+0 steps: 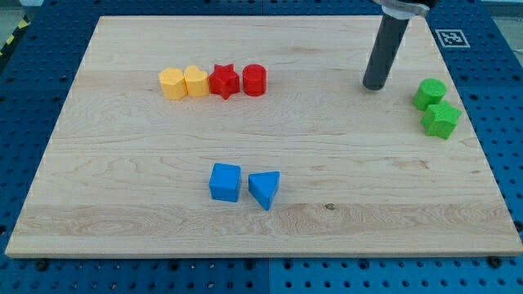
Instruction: Point your arm at yellow hexagon
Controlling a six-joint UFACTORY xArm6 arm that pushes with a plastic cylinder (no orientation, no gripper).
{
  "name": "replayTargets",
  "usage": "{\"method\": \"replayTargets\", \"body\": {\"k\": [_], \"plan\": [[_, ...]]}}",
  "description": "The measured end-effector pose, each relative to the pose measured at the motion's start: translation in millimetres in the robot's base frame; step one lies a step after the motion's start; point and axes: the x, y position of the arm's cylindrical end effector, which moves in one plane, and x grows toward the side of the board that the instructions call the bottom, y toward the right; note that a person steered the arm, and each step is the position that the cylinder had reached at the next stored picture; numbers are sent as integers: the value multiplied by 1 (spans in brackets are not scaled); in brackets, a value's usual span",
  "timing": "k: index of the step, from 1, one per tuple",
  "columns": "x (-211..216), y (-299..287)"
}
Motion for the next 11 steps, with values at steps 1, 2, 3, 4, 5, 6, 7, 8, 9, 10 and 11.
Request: {"method": "replayTargets", "body": {"k": [1,2,3,4,5,6,7,8,9,10,11], "plan": [[-21,-15],[-37,-51],[-41,-93],[-41,-131],[-41,-172],[-41,-210],[-41,-256],[-36,-298],[-32,-322],[-21,-322],[-7,-317]]}}
